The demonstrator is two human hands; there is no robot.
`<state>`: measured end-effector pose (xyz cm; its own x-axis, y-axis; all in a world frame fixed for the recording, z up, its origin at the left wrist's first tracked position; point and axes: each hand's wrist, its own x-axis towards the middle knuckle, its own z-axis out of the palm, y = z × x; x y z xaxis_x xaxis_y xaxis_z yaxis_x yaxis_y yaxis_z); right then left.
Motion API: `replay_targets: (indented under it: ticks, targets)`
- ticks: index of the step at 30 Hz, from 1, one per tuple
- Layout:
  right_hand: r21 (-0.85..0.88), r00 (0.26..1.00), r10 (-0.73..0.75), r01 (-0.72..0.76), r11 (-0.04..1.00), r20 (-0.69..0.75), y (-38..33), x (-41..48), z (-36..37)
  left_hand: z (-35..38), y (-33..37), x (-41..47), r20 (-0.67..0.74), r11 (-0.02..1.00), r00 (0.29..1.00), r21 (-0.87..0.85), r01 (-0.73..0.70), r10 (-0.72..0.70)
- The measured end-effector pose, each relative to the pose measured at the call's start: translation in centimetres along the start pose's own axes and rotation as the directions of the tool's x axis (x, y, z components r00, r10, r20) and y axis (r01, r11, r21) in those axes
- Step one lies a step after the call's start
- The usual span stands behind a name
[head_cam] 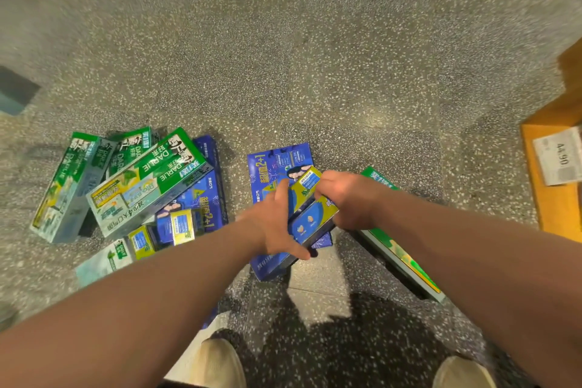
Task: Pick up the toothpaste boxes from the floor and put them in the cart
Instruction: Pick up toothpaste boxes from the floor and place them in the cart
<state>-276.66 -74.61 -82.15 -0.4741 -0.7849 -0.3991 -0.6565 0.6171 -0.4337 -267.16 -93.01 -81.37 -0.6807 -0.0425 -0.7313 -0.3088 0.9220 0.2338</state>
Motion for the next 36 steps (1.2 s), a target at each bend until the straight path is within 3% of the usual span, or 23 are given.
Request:
replay_targets:
  ticks: [4, 8, 11, 15, 22, 25, 30, 36]
  targets:
    - [-0.017, 1.000, -0.002, 0.002, 1.000, 0.012, -0.4, 0.7, 0.6, 0.9, 1.5, 0.0, -0.073, 0.977, 0.994, 0.190, 0.096, -0.083]
    - [-0.318, 0.986, -0.017, -0.038, 0.947, -0.167, -0.9, 0.9, 1.9, 0.3, 1.2, 0.7, -0.119, 0.973, 0.991, 0.214, 0.091, -0.066]
    - [-0.477, 0.936, -0.094, -0.085, 0.875, -0.339, -2.0, 1.2, 2.4, -0.1, 1.0, 1.2, -0.146, 0.971, 0.988, 0.221, 0.091, -0.059]
    - [-0.413, 0.894, -0.066, -0.138, 0.900, -0.442, -2.8, 2.1, 2.4, -0.1, 0.2, 2.0, -0.147, 0.978, 0.987, 0.188, 0.088, -0.060]
    - [-0.429, 0.992, -0.035, -0.020, 0.903, -0.119, -2.5, 4.6, 2.7, 0.2, -1.9, 2.1, -0.203, 0.984, 0.978, 0.180, 0.001, 0.036]
    - [-0.475, 0.992, -0.062, 0.001, 0.880, -0.112, -3.1, 5.7, 2.8, 0.5, -2.1, 1.9, -0.215, 0.989, 0.976, 0.148, 0.026, 0.006]
    - [-0.471, 0.993, -0.081, 0.034, 0.881, -0.080, -2.8, 6.9, 3.0, 1.7, -1.9, 1.9, -0.181, 0.967, 0.971, 0.175, 0.187, -0.155]
    - [-0.451, 0.989, -0.145, 0.122, 0.884, -0.019, -2.1, 7.8, 3.1, 2.1, -2.4, 2.6, -0.206, 0.962, 0.970, 0.208, 0.175, -0.132]
